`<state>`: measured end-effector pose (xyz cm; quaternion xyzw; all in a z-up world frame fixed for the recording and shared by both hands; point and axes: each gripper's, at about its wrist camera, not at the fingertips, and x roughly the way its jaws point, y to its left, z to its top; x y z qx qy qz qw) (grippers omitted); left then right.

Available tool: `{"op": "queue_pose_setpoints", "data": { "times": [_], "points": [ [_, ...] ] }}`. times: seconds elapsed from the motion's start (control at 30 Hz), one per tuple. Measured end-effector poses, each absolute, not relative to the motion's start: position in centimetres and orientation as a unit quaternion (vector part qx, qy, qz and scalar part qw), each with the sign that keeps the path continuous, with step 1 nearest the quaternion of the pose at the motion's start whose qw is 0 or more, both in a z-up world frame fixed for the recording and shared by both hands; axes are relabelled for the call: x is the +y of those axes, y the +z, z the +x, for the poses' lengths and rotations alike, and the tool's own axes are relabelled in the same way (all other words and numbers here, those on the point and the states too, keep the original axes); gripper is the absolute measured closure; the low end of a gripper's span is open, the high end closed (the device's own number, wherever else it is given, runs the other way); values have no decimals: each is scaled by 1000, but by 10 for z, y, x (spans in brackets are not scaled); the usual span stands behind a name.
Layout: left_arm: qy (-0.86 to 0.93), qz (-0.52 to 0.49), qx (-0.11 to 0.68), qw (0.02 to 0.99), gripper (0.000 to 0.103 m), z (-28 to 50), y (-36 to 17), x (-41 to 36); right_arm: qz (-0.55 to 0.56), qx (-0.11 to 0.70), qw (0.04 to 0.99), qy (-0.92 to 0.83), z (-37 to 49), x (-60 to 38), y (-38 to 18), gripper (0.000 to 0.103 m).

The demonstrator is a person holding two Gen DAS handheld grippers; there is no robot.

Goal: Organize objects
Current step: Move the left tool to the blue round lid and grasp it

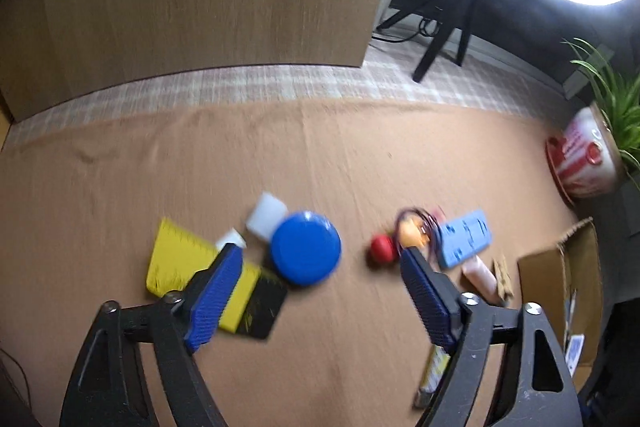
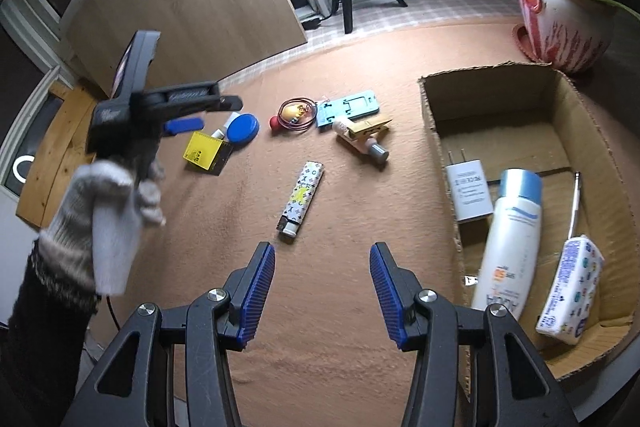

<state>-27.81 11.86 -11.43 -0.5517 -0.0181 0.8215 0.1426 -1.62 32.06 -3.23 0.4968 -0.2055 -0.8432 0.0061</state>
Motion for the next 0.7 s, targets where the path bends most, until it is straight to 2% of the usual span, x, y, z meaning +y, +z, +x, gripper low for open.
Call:
{"op": "queue_pose_setpoints", "data": {
  "times": [0.07,0.33,0.43,0.63,0.7],
  "points": [
    [818,-557,-13,143,31,-285,-119,122,498,-207,8,-842,-18,320,-33,57],
    [798,-585,-6,145,52,-307,-144,134,502,-213,6,-838,-24,324,-36,57],
    [800,-583,3,143,53,-309,-148,136,504,-216,5,-836,-26,326,-37,57],
    [792,-587,10,168,68,-297,-148,140,509,-213,9,-834,-35,324,-39,57],
    [793,-583,19,175,68,-288,-149,143,511,-210,12,-834,-38,322,-40,57]
  ]
}}
